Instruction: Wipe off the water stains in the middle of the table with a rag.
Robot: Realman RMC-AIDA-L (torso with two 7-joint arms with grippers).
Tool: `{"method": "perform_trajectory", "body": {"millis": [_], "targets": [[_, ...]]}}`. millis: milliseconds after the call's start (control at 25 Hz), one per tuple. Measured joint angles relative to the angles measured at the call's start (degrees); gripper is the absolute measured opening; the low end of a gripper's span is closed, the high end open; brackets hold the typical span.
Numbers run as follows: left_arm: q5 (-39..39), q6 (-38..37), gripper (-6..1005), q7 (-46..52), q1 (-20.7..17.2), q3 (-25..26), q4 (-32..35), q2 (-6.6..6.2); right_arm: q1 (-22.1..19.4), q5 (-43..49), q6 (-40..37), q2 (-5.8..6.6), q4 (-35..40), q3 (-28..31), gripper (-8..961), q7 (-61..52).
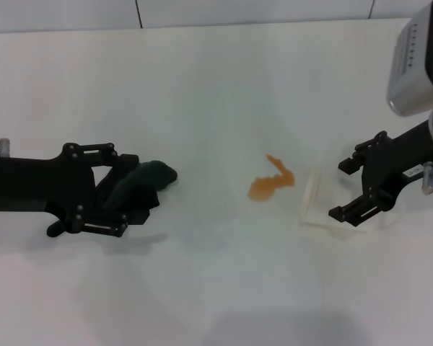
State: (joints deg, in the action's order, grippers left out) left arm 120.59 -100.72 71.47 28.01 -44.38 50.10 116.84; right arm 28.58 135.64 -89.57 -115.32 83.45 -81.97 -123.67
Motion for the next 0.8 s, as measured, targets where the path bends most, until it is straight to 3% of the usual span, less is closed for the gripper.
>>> {"method": "perform_trajectory", "body": {"millis": [800], "targets": [[0.09, -0.16, 862, -1.29, -0.99, 0.0, 0.0, 0.48, 0.11, 2.8, 4.03, -0.17, -3.09, -3.52, 844, -2.07]]}}
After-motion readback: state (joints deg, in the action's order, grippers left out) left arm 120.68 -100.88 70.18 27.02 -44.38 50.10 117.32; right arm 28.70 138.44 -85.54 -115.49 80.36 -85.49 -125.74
